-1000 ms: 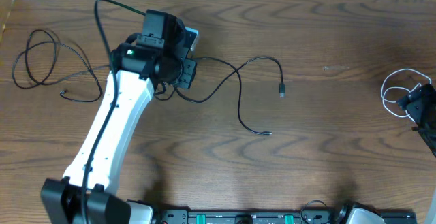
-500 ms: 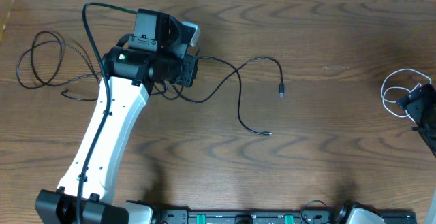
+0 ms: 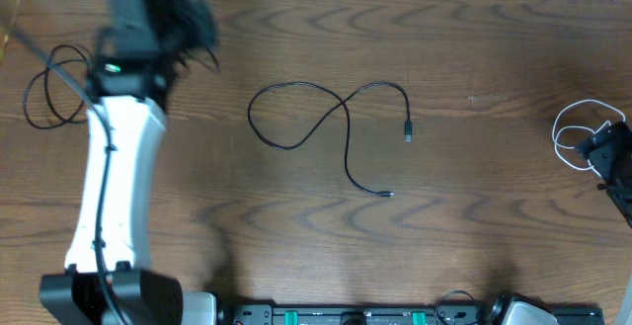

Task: Untangle cables
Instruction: 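Lift and pull the grasped black cable up-left, separating it from the other, then drag the black cable along the top edge and release it at left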

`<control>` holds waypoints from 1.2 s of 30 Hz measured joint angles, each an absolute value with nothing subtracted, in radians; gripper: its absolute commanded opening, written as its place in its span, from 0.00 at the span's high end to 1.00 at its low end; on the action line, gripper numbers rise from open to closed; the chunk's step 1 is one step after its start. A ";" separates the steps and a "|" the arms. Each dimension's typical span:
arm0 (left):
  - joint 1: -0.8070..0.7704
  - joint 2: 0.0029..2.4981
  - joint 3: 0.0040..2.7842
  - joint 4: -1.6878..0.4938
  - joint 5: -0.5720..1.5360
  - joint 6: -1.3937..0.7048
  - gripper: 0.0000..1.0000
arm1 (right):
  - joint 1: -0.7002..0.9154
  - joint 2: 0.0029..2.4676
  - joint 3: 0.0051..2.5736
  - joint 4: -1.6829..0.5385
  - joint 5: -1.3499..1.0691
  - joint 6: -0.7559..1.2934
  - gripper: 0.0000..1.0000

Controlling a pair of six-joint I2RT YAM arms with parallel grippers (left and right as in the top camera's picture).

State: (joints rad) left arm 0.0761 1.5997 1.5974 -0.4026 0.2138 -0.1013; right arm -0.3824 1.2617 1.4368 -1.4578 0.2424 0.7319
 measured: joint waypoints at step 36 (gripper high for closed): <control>0.413 2.248 2.297 -1.169 0.007 -0.297 0.02 | -0.382 1.263 1.436 -1.457 0.242 0.732 0.01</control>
